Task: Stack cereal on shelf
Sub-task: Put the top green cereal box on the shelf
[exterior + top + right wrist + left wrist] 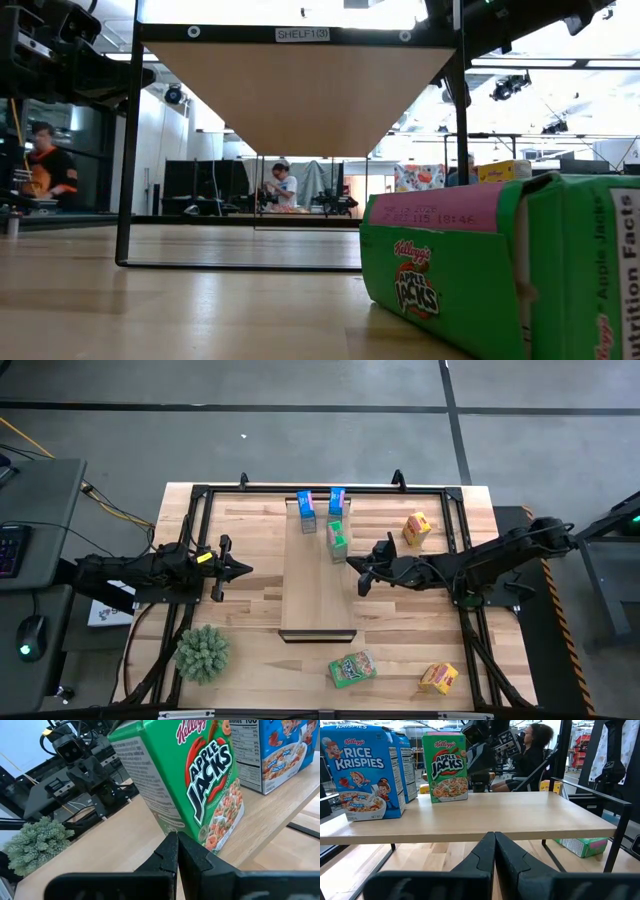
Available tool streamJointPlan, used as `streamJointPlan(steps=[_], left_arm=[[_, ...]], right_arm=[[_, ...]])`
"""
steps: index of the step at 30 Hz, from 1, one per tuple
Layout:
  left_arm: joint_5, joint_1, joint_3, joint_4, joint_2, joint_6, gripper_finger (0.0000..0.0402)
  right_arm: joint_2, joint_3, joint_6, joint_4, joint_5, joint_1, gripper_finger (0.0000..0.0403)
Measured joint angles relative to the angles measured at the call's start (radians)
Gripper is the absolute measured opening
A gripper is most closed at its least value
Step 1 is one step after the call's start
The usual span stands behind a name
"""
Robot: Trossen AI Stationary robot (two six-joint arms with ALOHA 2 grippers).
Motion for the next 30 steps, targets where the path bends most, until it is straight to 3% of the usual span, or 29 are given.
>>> streamJointPlan(steps=[10, 16, 21, 27, 30], left_arm=[[0.0, 0.0, 0.0, 0.0, 0.0, 0.0, 0.0003], [0.0, 0.0, 0.0, 0.0, 0.0, 0.0, 0.0003], [0.0, 0.0, 0.0, 0.0, 0.0, 0.0, 0.0003], [0.0, 0.0, 0.0, 0.0, 0.0, 0.0, 0.0003], [0.0, 0.0, 0.0, 0.0, 0.0, 0.0, 0.0003]], right_arm=[[0.095, 0.0, 0.011, 0.084, -0.027, 0.0, 0.0], [0.087, 0.0, 0.016, 0.077, -0.08, 0.002, 0.0], [0.04, 0.001, 0.015, 0.009, -0.042, 0.003, 0.0], [-0.019, 0.001, 0.067, -0.124, -0.086, 0.002, 0.0], [-0.026, 0.001, 0.066, -0.15, -0.01, -0.003, 0.0]])
